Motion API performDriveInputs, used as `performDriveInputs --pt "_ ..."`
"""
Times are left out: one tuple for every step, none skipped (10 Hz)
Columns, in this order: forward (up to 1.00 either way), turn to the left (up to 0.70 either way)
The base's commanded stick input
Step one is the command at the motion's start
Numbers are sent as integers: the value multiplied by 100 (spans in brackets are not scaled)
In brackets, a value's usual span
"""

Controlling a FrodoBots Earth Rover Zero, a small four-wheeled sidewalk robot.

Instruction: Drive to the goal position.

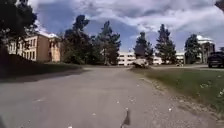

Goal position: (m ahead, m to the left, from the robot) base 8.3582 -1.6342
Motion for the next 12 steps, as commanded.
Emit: performDriveInputs --pt "70 0" --pt "70 0" --pt "70 0" --pt "70 0" --pt "70 0" --pt "70 0" --pt "70 0" --pt "70 0" --pt "70 0" --pt "70 0" --pt "70 0" --pt "70 0"
